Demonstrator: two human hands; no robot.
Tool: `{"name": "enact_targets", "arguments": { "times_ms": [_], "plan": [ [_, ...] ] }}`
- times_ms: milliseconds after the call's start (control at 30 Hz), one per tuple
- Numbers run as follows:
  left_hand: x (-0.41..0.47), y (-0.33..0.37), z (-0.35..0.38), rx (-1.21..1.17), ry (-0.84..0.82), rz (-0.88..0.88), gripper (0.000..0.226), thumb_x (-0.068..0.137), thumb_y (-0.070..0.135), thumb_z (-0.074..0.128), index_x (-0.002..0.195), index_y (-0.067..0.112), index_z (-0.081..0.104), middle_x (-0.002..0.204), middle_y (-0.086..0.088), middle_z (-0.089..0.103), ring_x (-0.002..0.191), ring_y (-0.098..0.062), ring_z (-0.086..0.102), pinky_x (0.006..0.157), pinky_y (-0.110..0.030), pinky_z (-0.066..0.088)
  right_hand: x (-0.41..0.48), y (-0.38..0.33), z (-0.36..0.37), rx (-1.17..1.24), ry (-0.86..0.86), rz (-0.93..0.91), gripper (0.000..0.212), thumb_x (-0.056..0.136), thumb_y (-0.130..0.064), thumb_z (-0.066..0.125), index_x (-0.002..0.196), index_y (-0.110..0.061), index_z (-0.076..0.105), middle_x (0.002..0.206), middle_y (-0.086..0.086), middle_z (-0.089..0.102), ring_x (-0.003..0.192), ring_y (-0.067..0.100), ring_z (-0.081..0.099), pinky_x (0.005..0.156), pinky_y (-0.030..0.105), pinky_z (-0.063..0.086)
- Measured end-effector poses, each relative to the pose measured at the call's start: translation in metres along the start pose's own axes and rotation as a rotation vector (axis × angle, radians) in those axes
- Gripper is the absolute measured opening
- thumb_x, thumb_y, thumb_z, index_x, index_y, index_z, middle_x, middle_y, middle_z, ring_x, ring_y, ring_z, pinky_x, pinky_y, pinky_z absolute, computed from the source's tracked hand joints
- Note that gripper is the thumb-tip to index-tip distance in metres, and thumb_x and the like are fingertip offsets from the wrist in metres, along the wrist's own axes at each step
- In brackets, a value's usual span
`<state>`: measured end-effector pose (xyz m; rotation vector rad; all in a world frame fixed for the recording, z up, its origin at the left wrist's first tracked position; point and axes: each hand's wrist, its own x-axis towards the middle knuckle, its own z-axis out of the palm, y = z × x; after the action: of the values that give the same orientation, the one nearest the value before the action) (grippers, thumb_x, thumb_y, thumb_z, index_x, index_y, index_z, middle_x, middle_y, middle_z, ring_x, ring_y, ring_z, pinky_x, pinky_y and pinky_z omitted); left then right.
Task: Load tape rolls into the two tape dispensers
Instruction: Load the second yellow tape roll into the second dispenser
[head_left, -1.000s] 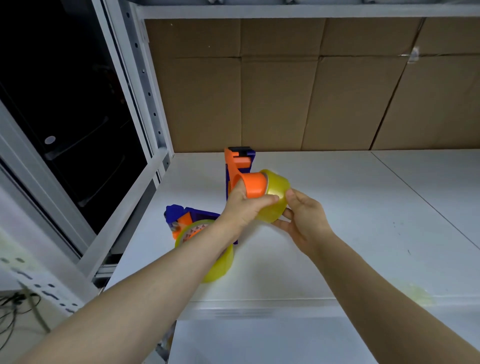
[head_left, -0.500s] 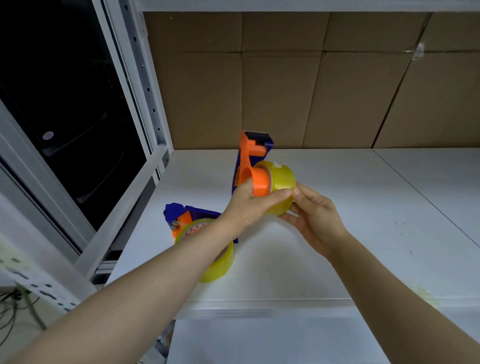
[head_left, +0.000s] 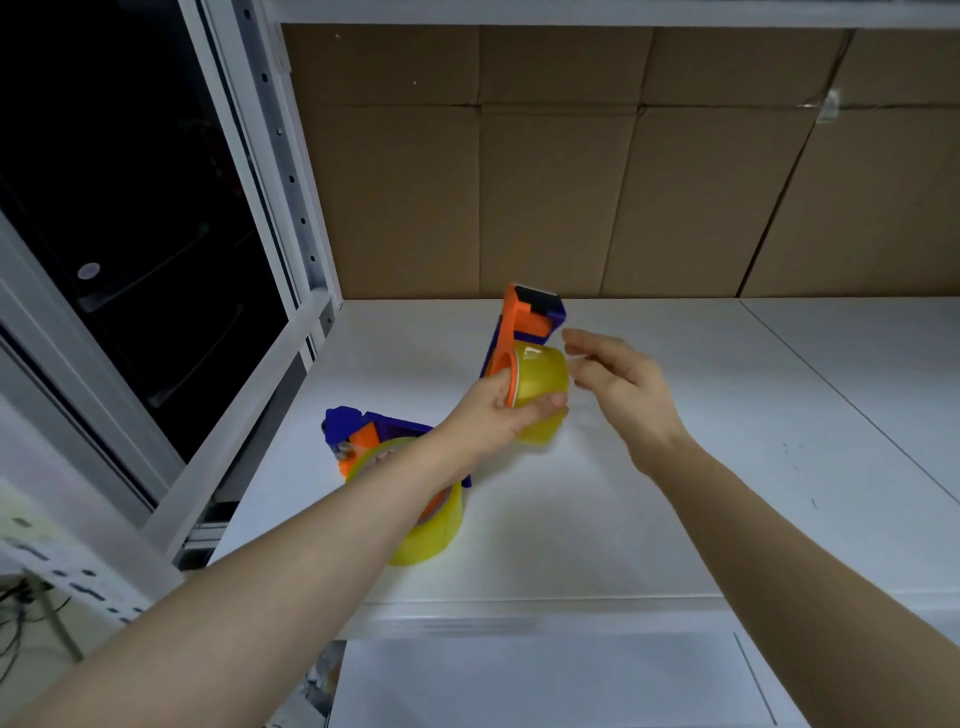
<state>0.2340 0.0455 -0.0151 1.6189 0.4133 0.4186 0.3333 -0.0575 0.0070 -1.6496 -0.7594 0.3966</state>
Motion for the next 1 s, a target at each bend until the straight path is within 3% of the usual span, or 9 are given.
{"name": "enact_targets", "arguments": {
  "times_ms": [67, 167, 267, 333, 500, 700, 800, 1000],
  "plan": [
    [0.0, -0.002, 0.0, -0.006, -0.06, -0.034, 0.033, 0.088, 0.018, 0.063, 0.121, 0.012, 0.058, 0.113, -0.009, 0.067, 0.107, -0.024, 0.064, 0.094, -0.033, 0.05, 0.007, -0.004, -0.002, -0.172, -0.115, -0.077, 0.032, 0.089, -0.012, 0.057, 0.121, -0.013, 0.061, 0.123, 0.003, 0.053, 0.108, 0.016, 0.053, 0.092, 0.024, 0.044],
    [0.0, -0.001, -0.003, -0.015, -0.109, -0.075, 0.034, 0.089, 0.015, 0.062, 0.122, 0.013, 0.057, 0.112, -0.005, 0.065, 0.102, -0.016, 0.062, 0.087, -0.022, 0.05, 0.016, -0.006, -0.004, -0.411, -0.197, -0.196, 0.03, 0.086, -0.016, 0.064, 0.116, -0.013, 0.066, 0.12, 0.006, 0.057, 0.111, 0.019, 0.053, 0.101, 0.03, 0.041],
    [0.001, -0.004, -0.004, -0.003, -0.13, -0.121, 0.031, 0.088, 0.014, 0.063, 0.119, 0.013, 0.059, 0.111, -0.006, 0.065, 0.101, -0.017, 0.061, 0.087, -0.023, 0.049, 0.021, -0.009, -0.006, -0.447, -0.18, -0.25, 0.018, 0.082, -0.011, 0.067, 0.099, -0.008, 0.073, 0.105, 0.008, 0.065, 0.095, 0.016, 0.057, 0.087, 0.022, 0.044],
    [0.001, -0.004, -0.004, -0.011, -0.138, -0.142, 0.029, 0.088, 0.014, 0.062, 0.117, 0.012, 0.06, 0.109, -0.006, 0.066, 0.099, -0.017, 0.062, 0.085, -0.022, 0.049, 0.022, -0.01, -0.006, -0.513, -0.193, -0.282, 0.013, 0.084, -0.011, 0.065, 0.094, -0.007, 0.072, 0.097, 0.006, 0.064, 0.088, 0.014, 0.055, 0.082, 0.025, 0.045],
    [0.002, -0.002, -0.003, -0.086, -0.152, -0.175, 0.01, 0.09, 0.014, 0.059, 0.099, 0.011, 0.062, 0.087, -0.004, 0.07, 0.077, -0.014, 0.068, 0.07, -0.019, 0.056, 0.02, -0.015, -0.005, -0.757, -0.218, -0.349, 0.017, 0.092, -0.017, 0.053, 0.1, -0.008, 0.065, 0.099, 0.005, 0.064, 0.088, 0.02, 0.055, 0.075, 0.03, 0.043],
    [0.0, 0.002, -0.008, -0.148, -0.123, -0.215, 0.012, 0.086, 0.008, 0.062, 0.097, 0.013, 0.063, 0.083, -0.007, 0.072, 0.076, -0.02, 0.068, 0.077, -0.032, 0.056, 0.024, -0.021, -0.006, -0.763, -0.175, -0.319, 0.02, 0.094, -0.017, 0.049, 0.104, -0.008, 0.062, 0.1, 0.01, 0.067, 0.09, 0.025, 0.058, 0.074, 0.031, 0.044],
    [0.0, 0.001, -0.007, -0.139, -0.121, -0.183, 0.012, 0.088, 0.016, 0.061, 0.1, 0.011, 0.063, 0.078, -0.007, 0.072, 0.07, -0.019, 0.068, 0.077, -0.034, 0.054, 0.027, -0.02, -0.008, -0.715, -0.161, -0.293, 0.018, 0.093, -0.014, 0.049, 0.102, -0.008, 0.063, 0.093, 0.005, 0.064, 0.083, 0.019, 0.055, 0.073, 0.029, 0.045],
    [0.0, -0.002, -0.001, -0.073, -0.078, -0.136, 0.028, 0.091, 0.034, 0.057, 0.096, 0.007, 0.062, 0.074, -0.012, 0.07, 0.067, -0.023, 0.067, 0.08, -0.04, 0.053, 0.028, -0.016, -0.009, -0.64, -0.076, -0.245, 0.014, 0.091, -0.015, 0.051, 0.098, -0.01, 0.062, 0.084, 0.0, 0.06, 0.082, 0.023, 0.059, 0.075, 0.033, 0.049]
  ]
}}
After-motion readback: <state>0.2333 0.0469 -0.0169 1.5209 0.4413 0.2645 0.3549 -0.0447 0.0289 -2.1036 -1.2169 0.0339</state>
